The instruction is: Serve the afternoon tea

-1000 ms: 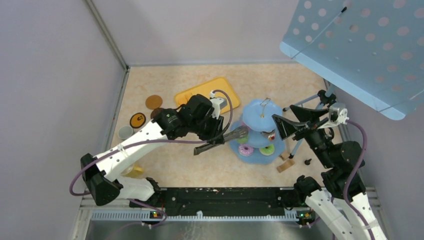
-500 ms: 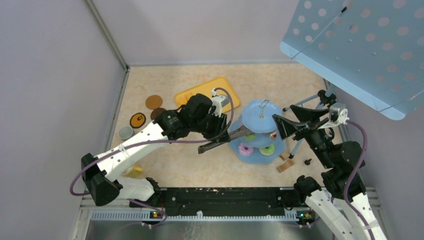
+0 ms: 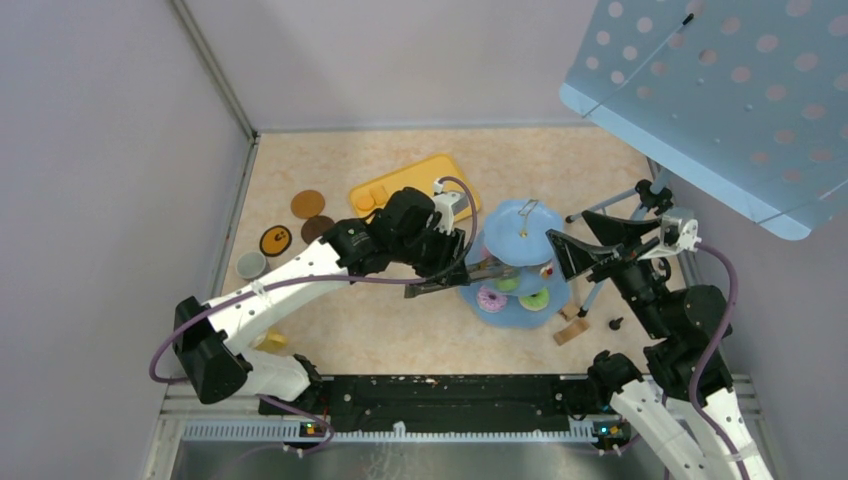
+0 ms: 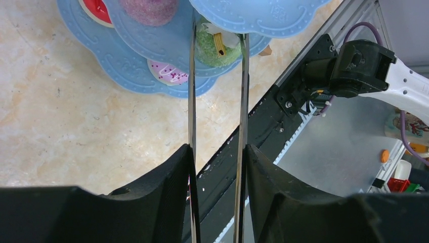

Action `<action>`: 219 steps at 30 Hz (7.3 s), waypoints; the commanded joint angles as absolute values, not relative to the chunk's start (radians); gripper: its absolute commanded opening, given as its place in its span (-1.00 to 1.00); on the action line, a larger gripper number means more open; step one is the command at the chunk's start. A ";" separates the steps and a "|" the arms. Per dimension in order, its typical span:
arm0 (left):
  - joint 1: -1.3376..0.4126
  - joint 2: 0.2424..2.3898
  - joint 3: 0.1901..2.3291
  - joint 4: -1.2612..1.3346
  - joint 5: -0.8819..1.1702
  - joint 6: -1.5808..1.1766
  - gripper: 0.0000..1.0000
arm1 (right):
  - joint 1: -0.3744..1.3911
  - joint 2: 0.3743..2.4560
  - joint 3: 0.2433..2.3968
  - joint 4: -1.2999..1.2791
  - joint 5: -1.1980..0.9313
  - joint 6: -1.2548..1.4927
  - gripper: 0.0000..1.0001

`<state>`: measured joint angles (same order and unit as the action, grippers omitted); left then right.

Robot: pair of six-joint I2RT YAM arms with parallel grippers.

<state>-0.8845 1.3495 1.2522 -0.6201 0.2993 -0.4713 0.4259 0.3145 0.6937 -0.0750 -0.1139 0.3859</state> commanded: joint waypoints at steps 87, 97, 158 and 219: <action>-0.673 1.744 1.446 -0.719 -0.219 -0.279 0.15 | 0.418 0.341 0.685 -0.037 -0.130 0.399 0.95; -0.672 1.749 1.442 -0.744 -0.197 -0.294 0.04 | 0.417 0.336 0.687 -0.044 -0.124 0.398 0.95; -0.867 1.404 1.482 -0.473 0.185 -0.260 -0.17 | 0.418 0.288 0.804 -0.173 -0.077 0.362 0.95; -0.307 1.755 1.430 -0.552 -0.032 -0.301 0.16 | 0.417 0.291 0.691 -0.090 -0.117 0.384 0.95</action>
<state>-0.3046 1.7966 1.4368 -0.5976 -0.1204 -0.3397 0.4259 0.2783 0.6994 -0.1455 -0.0998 0.3767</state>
